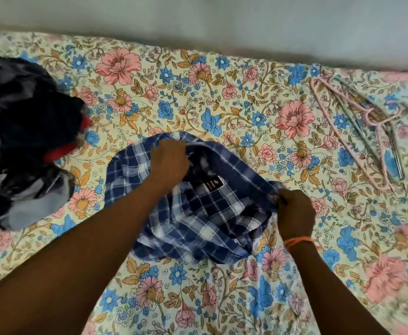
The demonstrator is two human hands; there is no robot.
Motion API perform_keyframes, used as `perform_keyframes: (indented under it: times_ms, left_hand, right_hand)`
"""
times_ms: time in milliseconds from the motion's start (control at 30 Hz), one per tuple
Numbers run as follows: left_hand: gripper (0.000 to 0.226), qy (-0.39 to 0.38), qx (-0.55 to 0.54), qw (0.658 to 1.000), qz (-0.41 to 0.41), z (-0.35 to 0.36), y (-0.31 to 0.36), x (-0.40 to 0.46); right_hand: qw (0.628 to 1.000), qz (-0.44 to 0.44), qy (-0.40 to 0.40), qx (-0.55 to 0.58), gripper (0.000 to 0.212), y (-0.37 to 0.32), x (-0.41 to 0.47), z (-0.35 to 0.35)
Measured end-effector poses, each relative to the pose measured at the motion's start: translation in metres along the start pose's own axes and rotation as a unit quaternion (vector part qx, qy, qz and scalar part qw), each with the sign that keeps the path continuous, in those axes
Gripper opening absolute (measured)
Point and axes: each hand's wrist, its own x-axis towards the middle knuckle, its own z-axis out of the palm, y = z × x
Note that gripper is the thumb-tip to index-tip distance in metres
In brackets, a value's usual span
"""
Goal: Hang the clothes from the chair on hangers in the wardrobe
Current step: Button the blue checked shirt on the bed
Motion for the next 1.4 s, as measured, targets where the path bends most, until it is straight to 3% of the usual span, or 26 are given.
perform_keyframes:
  times_ms: [100,200,300,367,433,467,533,600,667,700,767,867,1000,1100,1200,1267,1334,1400]
  left_hand:
    - [0.019,0.073,-0.2,0.974,-0.083,-0.035,-0.029,-0.018]
    - [0.022,0.111,-0.302,0.94,-0.115,-0.083,-0.03,-0.043]
    - [0.039,0.183,-0.379,0.894,-0.155,-0.135,-0.024,-0.074]
    - [0.041,0.214,-0.351,0.902,-0.13,-0.166,-0.03,-0.099]
    - [0.04,0.219,-0.279,0.93,-0.091,-0.194,-0.042,-0.127]
    - [0.037,0.213,-0.241,0.943,-0.084,-0.206,-0.049,-0.139]
    - [0.033,0.201,-0.194,0.957,-0.077,-0.222,-0.064,-0.162]
    - [0.032,0.189,-0.169,0.964,-0.075,-0.231,-0.074,-0.187]
    - [0.029,0.186,-0.158,0.966,-0.083,-0.235,-0.08,-0.207]
    - [0.026,0.185,-0.153,0.966,-0.094,-0.238,-0.083,-0.218]
    - [0.023,0.183,-0.145,0.966,-0.111,-0.238,-0.09,-0.24]
    - [0.021,0.181,-0.131,0.97,-0.1,-0.23,-0.098,-0.281]
    - [0.021,0.175,-0.151,0.966,-0.119,-0.224,-0.103,-0.332]
    - [0.02,0.181,-0.156,0.961,-0.137,-0.227,-0.107,-0.365]
    - [0.024,0.178,-0.151,0.964,-0.128,-0.226,-0.105,-0.388]
    - [0.027,0.184,-0.135,0.968,-0.107,-0.221,-0.105,-0.398]
    - [0.033,0.188,-0.164,0.965,-0.084,-0.213,-0.11,-0.404]
    - [0.041,0.156,-0.218,0.96,-0.079,-0.204,-0.121,-0.407]
  right_hand:
    - [0.998,-0.019,0.059,-0.03,0.028,0.004,0.005,-0.043]
    - [0.988,-0.121,0.085,-0.05,0.033,0.001,0.014,-0.075]
    - [0.983,-0.125,0.041,0.131,0.015,-0.025,0.022,-0.11]
    - [0.922,-0.053,-0.064,0.379,0.039,-0.045,0.031,-0.147]
    - [0.781,0.076,-0.203,0.586,0.024,-0.06,0.032,-0.181]
    - [0.725,0.114,-0.257,0.628,0.015,-0.064,0.033,-0.195]
    - [0.698,0.114,-0.313,0.634,0.013,-0.068,0.031,-0.214]
    - [0.715,0.038,-0.342,0.608,0.039,-0.072,0.027,-0.229]
    - [0.789,-0.083,-0.339,0.506,0.062,-0.078,0.019,-0.245]
    - [0.816,-0.145,-0.329,0.452,0.057,-0.081,0.012,-0.251]
    - [0.831,-0.242,-0.323,0.382,0.036,-0.091,-0.005,-0.259]
    - [0.854,-0.359,-0.266,0.265,0.034,-0.103,-0.03,-0.263]
    - [0.836,-0.496,-0.2,0.124,0.042,-0.109,-0.056,-0.26]
    - [0.845,-0.51,-0.146,0.072,0.047,-0.114,-0.071,-0.264]
    - [0.861,-0.506,0.02,0.049,0.031,-0.12,-0.077,-0.264]
    - [0.858,-0.506,0.077,0.041,0.029,-0.132,-0.076,-0.261]
    - [0.863,-0.501,0.047,0.04,0.049,-0.143,-0.074,-0.254]
    - [0.858,-0.498,-0.077,0.102,0.055,-0.154,-0.068,-0.247]
